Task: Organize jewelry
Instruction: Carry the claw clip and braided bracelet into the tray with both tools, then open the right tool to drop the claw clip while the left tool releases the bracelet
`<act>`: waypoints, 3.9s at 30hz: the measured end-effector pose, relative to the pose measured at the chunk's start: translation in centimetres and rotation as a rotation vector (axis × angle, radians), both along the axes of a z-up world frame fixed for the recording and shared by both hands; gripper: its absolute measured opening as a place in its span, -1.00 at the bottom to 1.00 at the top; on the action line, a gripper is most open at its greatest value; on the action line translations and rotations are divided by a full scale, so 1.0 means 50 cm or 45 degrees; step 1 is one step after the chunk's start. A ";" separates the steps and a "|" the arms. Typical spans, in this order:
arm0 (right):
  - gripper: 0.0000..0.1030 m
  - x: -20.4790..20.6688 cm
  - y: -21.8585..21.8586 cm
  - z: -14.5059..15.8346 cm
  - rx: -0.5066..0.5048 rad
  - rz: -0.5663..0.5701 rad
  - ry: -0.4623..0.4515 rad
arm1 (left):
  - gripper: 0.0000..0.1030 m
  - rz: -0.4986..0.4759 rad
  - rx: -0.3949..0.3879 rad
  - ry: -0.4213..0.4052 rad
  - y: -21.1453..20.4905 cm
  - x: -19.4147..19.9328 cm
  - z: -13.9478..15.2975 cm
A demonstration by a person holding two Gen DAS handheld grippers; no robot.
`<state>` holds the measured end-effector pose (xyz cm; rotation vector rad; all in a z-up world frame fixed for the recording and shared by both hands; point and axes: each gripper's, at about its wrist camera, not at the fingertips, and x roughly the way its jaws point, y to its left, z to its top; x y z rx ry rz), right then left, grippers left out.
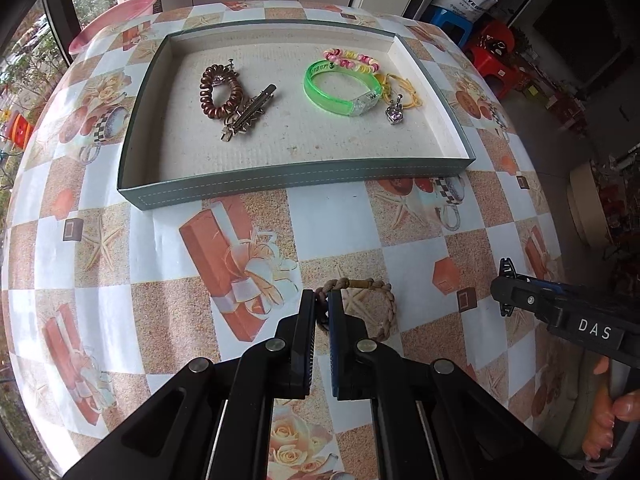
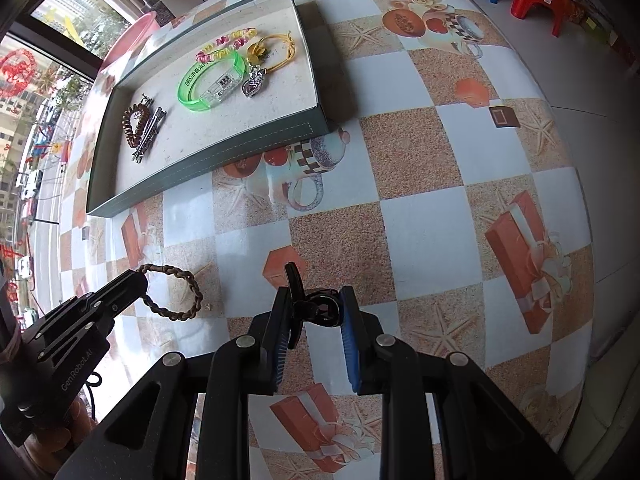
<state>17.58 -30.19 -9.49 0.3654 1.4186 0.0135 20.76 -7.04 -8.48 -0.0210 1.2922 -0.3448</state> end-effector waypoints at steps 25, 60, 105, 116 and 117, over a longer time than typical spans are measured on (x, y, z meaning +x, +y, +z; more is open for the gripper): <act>-0.50 0.080 -0.004 0.127 0.030 0.044 -0.139 | -0.64 0.074 -0.061 -0.183 0.039 0.080 0.121; -0.50 0.296 0.036 0.020 0.073 0.134 -0.061 | -0.64 0.098 0.055 -0.085 0.022 0.266 0.005; 0.07 0.319 0.035 0.004 0.089 0.118 -0.104 | -0.63 0.083 0.259 -0.129 0.001 0.272 -0.016; 0.08 0.308 0.020 0.042 0.088 0.088 -0.147 | -0.63 0.078 0.264 -0.135 0.001 0.276 -0.007; 0.08 0.309 0.018 0.042 0.088 0.087 -0.149 | -0.63 0.081 0.259 -0.138 0.002 0.278 -0.004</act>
